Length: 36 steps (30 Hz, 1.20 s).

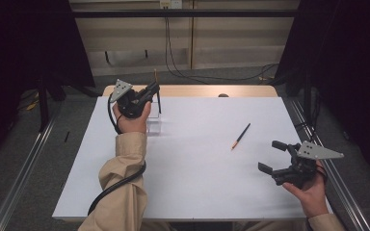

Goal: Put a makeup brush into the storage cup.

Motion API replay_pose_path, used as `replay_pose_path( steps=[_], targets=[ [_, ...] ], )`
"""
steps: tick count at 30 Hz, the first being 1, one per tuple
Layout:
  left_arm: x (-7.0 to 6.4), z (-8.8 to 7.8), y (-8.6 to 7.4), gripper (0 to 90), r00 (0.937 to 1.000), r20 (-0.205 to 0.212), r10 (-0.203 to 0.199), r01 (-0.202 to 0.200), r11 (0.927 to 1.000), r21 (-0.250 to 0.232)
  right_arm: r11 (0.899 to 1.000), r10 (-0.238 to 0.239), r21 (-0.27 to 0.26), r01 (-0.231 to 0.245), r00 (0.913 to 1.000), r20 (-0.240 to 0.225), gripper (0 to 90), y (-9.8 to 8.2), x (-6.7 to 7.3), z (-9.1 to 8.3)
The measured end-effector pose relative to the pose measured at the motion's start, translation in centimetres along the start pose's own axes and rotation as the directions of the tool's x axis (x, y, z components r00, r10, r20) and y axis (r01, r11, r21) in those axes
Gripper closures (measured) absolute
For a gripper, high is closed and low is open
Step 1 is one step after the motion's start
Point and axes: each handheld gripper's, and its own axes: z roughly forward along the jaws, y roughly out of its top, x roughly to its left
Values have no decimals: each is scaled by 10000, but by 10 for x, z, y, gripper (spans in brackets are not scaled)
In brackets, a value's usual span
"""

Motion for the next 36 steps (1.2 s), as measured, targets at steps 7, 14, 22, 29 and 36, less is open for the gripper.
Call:
replay_pose_path(
  steps=[7, 14, 22, 29, 36],
  targets=[
    [4, 1, 4, 840, 9999, -110, 96, -96, 10000, -12, 10000, -4, 9, 4, 10000, 8, 8, 0, 0, 0],
    [4, 3, 7, 840, 9997, -144, 175, -175, 9998, -52, 10000, -1, 15, 1, 10000, 8, 8, 0, 0, 0],
    [10, 5, 5, 840, 9992, -377, 126, -129, 9999, -65, 10000, -14, 66, 14, 10000, -30, 8, -1, 0, 1],
    [15, 6, 2, 839, 9987, -490, 156, -160, 9998, -85, 10000, -19, 75, 19, 10000, -61, 8, -1, 1, 2],
    [21, 6, 0, 839, 9976, -615, 323, -326, 9995, -48, 10000, -4, 95, 5, 10000, -60, 8, -1, 1, 2]
  ],
)
